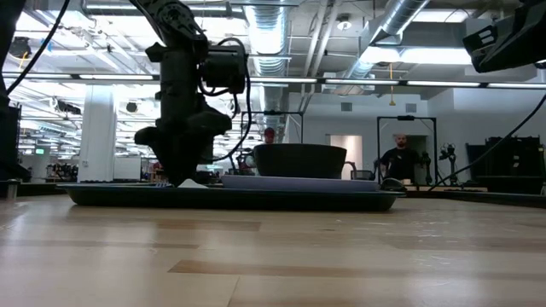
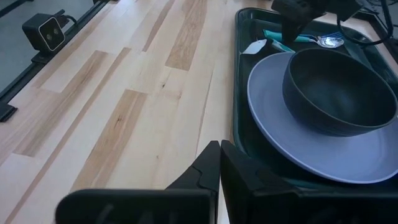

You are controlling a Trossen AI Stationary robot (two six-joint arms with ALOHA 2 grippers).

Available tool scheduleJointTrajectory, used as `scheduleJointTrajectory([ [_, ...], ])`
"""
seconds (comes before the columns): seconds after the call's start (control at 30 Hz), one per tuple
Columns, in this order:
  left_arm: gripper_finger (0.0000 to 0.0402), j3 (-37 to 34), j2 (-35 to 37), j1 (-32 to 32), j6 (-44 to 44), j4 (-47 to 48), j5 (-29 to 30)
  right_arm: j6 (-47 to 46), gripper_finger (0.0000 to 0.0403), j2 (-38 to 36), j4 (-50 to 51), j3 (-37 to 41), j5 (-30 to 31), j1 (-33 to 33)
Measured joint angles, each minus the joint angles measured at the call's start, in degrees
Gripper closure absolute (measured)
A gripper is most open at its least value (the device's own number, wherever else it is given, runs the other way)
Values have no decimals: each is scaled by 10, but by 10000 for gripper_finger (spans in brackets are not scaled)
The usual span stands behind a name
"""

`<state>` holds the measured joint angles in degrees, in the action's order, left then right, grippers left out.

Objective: Set up tray
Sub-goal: Put the white knife on top of the black napkin to the right of the light blue spoon on the black serving tray

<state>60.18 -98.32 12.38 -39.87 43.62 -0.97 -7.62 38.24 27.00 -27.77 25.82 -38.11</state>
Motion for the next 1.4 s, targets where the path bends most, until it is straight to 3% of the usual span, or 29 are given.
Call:
scheduleJointTrajectory([
  [0.57, 277, 47, 1, 7, -23, -8, 49, 0, 398, 0, 0, 0, 0, 0],
  [1.1, 284, 47, -2, 40, 192, -27, 28, -12, 398, 0, 1, 0, 0, 0],
  [1.4, 284, 43, -14, 40, 210, -56, 31, -15, 398, 0, 5, 0, 0, 0],
])
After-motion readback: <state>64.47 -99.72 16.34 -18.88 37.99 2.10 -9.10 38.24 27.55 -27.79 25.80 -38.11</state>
